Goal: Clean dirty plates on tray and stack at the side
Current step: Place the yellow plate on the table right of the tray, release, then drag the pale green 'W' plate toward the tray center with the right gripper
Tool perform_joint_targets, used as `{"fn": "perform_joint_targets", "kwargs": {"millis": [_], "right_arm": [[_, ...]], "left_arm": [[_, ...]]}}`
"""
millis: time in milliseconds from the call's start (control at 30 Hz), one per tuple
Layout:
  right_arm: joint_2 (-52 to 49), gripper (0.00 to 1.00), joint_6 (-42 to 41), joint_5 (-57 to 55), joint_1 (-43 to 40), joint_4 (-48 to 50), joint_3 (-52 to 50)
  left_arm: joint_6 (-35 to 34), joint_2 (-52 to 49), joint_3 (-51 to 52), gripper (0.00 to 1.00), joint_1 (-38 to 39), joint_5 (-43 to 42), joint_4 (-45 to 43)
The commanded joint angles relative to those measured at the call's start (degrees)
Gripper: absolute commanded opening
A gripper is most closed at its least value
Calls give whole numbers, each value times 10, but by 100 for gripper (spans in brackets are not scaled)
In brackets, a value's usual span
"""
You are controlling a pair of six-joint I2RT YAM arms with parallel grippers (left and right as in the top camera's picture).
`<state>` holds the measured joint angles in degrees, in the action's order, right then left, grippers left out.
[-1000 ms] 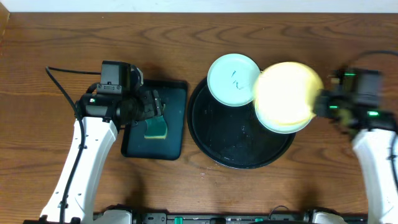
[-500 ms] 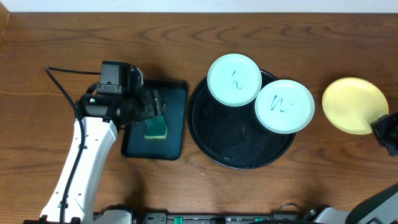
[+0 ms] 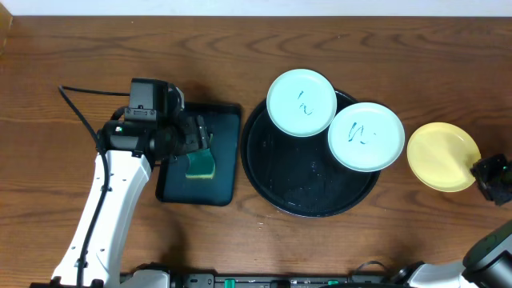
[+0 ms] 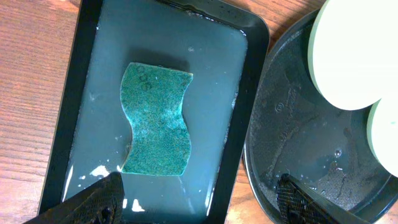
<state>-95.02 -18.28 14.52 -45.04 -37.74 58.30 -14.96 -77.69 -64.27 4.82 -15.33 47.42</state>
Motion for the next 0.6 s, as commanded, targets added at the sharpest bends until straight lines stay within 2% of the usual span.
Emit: {"fn": "perform_joint_targets", "kwargs": {"millis": [0,100,167,267,333,400,500,567], "right_arm": [[39,45,63,195,10,7,9],[70,44,99,284,41,-6,9],[89,43,140,275,79,-31,9],[102,43,154,164,153,-61,9],[97,43,151,30,217,-61,8],[86,44,135,-51,263,-45,8],[56,49,134,-119,316,-4,8],[28,47,134,-126,334,30,8]], "left_arm": [[3,2,-12,79,-2,-5,1],[3,2,-12,79,-2,-5,1],[3,2,-12,79,-2,-5,1],[3,2,-12,79,-2,-5,1],[3,2,-12,79,-2,-5,1],[3,2,-12,79,-2,-5,1],[3,2,-12,79,-2,-5,1],[3,2,-12,79,-2,-5,1]]}}
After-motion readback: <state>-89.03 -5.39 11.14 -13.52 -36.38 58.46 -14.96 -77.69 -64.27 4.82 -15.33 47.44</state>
